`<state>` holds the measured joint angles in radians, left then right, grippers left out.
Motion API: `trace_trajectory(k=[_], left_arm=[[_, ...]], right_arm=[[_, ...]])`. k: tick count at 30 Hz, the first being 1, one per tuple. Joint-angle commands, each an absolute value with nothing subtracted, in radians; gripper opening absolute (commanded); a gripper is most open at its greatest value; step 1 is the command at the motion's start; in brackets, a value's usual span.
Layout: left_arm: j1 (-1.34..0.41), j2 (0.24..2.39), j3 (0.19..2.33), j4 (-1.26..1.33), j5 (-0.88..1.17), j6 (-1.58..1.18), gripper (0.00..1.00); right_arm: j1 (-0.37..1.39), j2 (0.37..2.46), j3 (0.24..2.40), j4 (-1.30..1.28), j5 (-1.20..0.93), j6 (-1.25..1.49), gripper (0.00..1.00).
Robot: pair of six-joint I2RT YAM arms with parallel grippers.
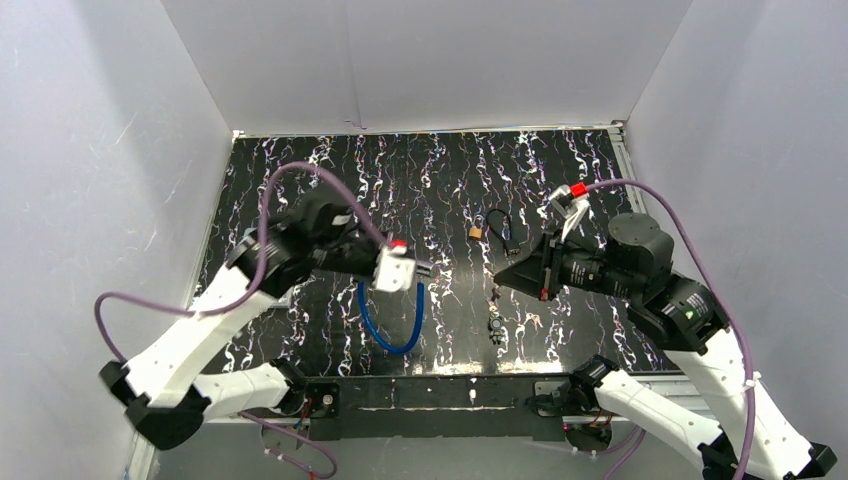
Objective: Unlock with the key
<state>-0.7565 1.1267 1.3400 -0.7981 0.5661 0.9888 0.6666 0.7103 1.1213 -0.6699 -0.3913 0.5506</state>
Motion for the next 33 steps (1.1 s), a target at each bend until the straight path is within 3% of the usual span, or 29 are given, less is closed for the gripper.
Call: trace_trajectory(k=[1,12,33], left_arm=[[-0.793,0.962,1.281,-0.767,0.645,1.154,0.00],[-0.811,0.933,1.262,-0.765,0.616,1.221,0.00],[-0.813,0.939,1.262,-0.756,0.595,1.289,0.00]], right_arm=[[0.665,0.765,1.244,-0.704,-0.555,0.495,0.01],[0.798,0.916,1.377,-0.851,-0.601,0.381,0.01],[0.817,1.001,1.453,-0.898,-0.602,0.373,0.01]])
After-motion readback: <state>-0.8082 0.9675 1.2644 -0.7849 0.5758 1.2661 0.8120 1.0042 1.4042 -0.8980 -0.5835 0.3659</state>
